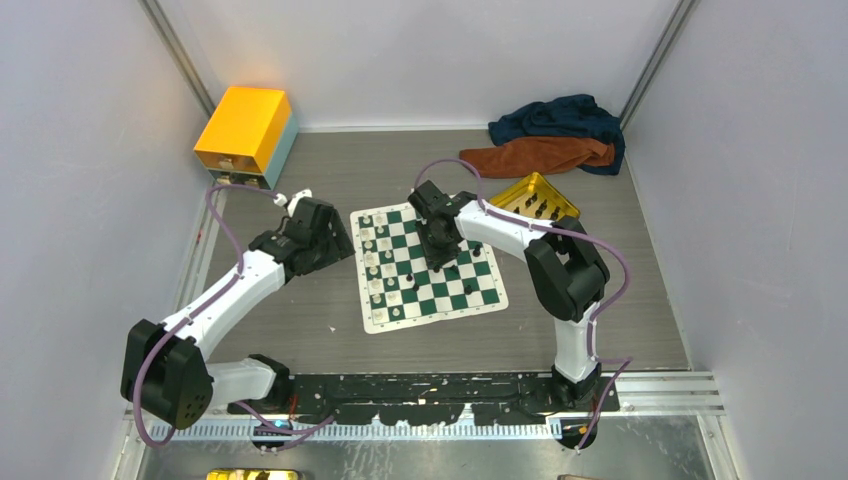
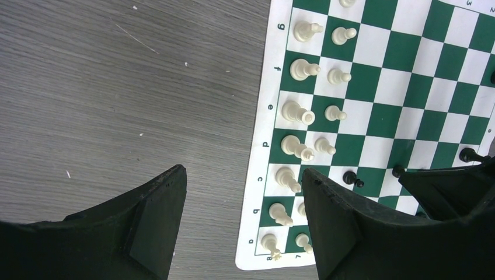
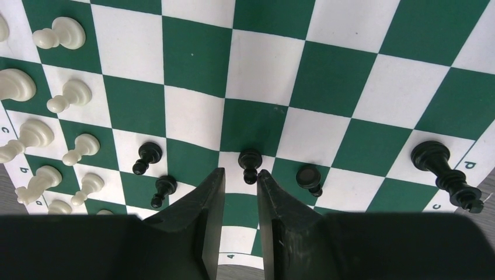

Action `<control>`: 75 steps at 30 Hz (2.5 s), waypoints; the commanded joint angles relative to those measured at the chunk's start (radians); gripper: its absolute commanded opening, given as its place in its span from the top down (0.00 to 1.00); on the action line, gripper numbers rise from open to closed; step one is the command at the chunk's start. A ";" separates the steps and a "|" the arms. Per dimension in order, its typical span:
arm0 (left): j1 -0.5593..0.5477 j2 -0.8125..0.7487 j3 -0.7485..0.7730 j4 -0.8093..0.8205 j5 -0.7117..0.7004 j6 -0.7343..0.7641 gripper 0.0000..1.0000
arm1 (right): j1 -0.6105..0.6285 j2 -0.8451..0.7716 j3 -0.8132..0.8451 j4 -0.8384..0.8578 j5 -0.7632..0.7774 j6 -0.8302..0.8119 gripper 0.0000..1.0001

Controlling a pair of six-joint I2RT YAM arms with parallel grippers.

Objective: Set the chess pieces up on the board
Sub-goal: Pick up the chess piece from the chessboard, then place the chess piece on the chessboard.

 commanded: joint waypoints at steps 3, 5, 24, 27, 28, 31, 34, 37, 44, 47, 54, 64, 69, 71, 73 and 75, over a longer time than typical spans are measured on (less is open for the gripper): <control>0.007 0.007 -0.001 0.035 -0.012 0.015 0.27 | 0.003 0.005 0.004 0.030 -0.013 0.005 0.68; 0.007 0.009 -0.001 0.037 -0.012 0.015 0.27 | 0.003 0.009 0.002 0.031 -0.014 0.005 0.68; 0.007 0.039 0.011 0.047 -0.006 0.019 0.27 | -0.008 0.019 -0.003 0.033 -0.013 0.004 0.83; 0.007 0.043 0.012 0.049 -0.006 0.021 0.27 | -0.012 0.017 -0.003 0.030 -0.009 0.002 0.88; 0.007 0.044 0.014 0.049 -0.006 0.022 0.27 | -0.012 0.015 -0.003 0.028 -0.007 0.001 0.89; 0.007 0.048 0.020 0.048 -0.005 0.024 0.27 | -0.013 0.006 0.003 0.020 0.007 -0.007 0.92; 0.007 0.052 0.027 0.044 -0.009 0.028 0.27 | -0.017 -0.001 0.022 0.003 0.023 -0.016 0.94; 0.007 0.053 0.033 0.043 -0.010 0.033 0.27 | -0.029 -0.002 0.057 -0.019 0.042 -0.025 0.94; 0.007 0.061 0.049 0.037 -0.011 0.045 0.27 | -0.085 0.018 0.137 -0.043 0.043 -0.033 0.95; 0.007 0.066 0.053 0.036 -0.007 0.048 0.27 | -0.112 0.044 0.198 -0.061 0.047 -0.042 0.96; 0.008 0.079 0.062 0.035 -0.003 0.058 0.27 | -0.170 0.142 0.340 -0.089 0.055 -0.049 0.96; 0.010 0.093 0.060 0.050 0.007 0.065 0.26 | -0.218 0.265 0.499 -0.106 0.062 -0.050 0.98; 0.010 0.102 0.059 0.058 0.012 0.065 0.27 | -0.231 0.312 0.559 -0.114 0.055 -0.048 0.99; 0.011 0.103 0.057 0.059 0.011 0.068 0.27 | -0.236 0.329 0.583 -0.119 0.054 -0.046 0.99; 0.011 0.103 0.056 0.059 0.011 0.069 0.27 | -0.238 0.342 0.607 -0.125 0.054 -0.043 0.99; 0.013 0.103 0.055 0.060 0.011 0.071 0.27 | -0.243 0.354 0.623 -0.127 0.053 -0.042 0.99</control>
